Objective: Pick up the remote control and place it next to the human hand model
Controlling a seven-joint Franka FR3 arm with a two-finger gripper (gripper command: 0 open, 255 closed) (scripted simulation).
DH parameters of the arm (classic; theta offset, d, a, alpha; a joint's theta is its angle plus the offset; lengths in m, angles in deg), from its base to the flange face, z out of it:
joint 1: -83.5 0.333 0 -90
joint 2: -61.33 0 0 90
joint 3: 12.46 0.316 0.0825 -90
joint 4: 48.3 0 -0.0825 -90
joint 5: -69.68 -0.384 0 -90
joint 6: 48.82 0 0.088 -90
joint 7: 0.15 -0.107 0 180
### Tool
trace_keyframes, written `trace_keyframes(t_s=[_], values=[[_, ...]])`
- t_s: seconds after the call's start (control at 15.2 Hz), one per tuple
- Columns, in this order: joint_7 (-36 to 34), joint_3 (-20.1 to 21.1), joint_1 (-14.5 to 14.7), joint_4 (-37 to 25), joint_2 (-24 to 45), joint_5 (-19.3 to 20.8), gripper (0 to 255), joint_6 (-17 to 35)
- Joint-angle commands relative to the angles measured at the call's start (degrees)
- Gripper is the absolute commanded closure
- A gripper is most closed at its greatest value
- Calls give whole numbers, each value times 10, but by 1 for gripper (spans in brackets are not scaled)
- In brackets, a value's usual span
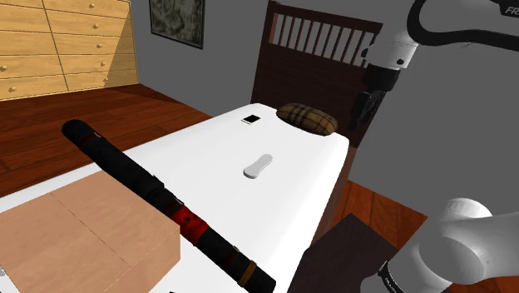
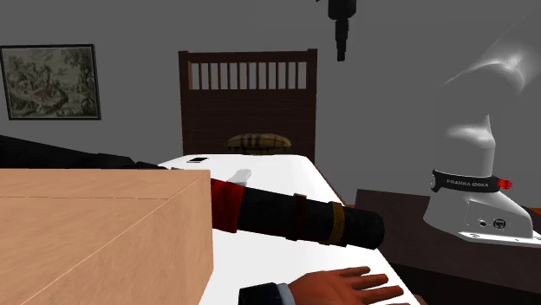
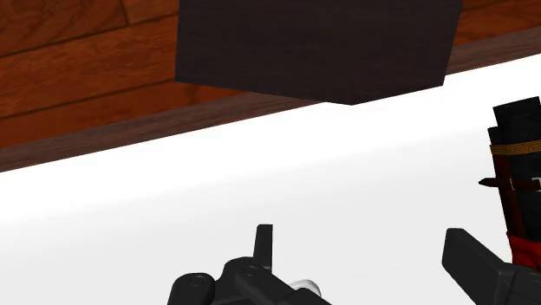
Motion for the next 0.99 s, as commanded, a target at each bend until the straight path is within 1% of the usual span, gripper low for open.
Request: trace_keyframes(t_s=[0.0,0.46,0.92], values=[[0,0,0,0,0,0,0,0],[-144,54,-27,34,90,-34,0,126],[-284,99,-56,24,215,-45,0,246]])
